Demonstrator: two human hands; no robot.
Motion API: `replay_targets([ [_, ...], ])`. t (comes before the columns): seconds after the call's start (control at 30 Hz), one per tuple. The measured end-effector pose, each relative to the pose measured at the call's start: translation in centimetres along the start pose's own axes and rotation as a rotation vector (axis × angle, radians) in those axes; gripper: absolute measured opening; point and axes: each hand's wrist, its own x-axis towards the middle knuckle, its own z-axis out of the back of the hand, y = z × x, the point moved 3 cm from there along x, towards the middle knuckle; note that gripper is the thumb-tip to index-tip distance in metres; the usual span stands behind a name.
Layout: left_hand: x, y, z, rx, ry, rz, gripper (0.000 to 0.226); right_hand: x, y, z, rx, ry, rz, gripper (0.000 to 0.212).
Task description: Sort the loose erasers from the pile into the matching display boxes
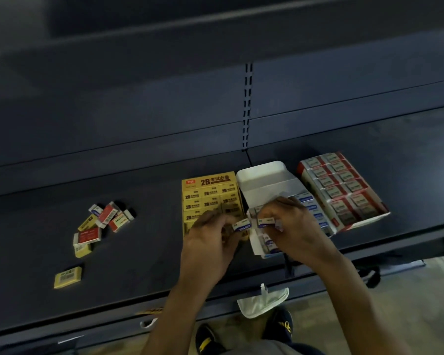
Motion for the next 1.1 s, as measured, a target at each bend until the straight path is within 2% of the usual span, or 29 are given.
replay_targets([
  [0.27,-0.4,-2.6,-3.0,-0.062,0.152,-0.003,0.022,-2.5,-2.7,3.0,0.101,0.156,-0.134,0.019],
  [0.43,-0.5,-3.6,-4.1,-0.034,0.147,0.009,0.021,-3.6,-3.9,3.9,0.141,0.231,-0.190,0.018],
  [0.73,-0.3,-4.1,-5.1,0.038,0.063,0.035,0.025,-3.8,-4.9,3.6,0.124,0.192,-0.097,0.022],
  [0.87,-0.4,-3.9,-5.3,0.034,0.056,0.065,0.025,-3.7,-3.9,3.1,0.085,0.146,0.010,0.022],
  [1.1,-0.2,-3.5,-4.6,0.000,0.074,0.063,0.022,-3.7,-3.9,3.3,0.094,0.179,0.016,0.022],
])
